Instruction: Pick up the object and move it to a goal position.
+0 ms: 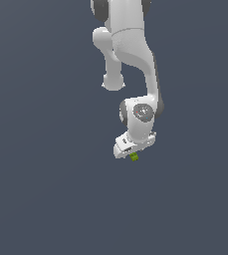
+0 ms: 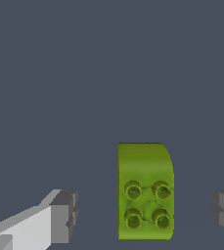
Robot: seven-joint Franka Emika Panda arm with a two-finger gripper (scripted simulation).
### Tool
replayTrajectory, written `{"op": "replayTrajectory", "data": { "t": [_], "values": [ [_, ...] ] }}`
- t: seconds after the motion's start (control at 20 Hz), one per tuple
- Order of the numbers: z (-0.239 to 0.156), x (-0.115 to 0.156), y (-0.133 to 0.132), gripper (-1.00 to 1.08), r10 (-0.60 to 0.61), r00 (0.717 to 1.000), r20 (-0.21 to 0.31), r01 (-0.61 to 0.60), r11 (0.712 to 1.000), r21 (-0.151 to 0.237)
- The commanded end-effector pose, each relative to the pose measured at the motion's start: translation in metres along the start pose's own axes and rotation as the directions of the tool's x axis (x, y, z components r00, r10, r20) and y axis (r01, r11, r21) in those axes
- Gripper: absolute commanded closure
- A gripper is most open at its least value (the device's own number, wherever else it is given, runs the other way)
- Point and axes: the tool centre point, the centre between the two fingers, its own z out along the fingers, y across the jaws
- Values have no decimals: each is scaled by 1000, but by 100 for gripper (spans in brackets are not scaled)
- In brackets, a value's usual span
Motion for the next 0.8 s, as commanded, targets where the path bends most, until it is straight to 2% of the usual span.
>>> {"op": "replayTrajectory", "data": {
  "t": [0.0, 0.2, 0.25, 0.75],
  "values": [
    [9, 0, 0, -92, -1, 1000, -1, 1, 1000, 0],
    [13, 1, 0, -92, -1, 1000, -1, 1, 1000, 0],
    [13, 1, 0, 108, -1, 1000, -1, 1, 1000, 0],
    [12, 1, 0, 108, -1, 1000, -1, 1, 1000, 0]
  ]
}}
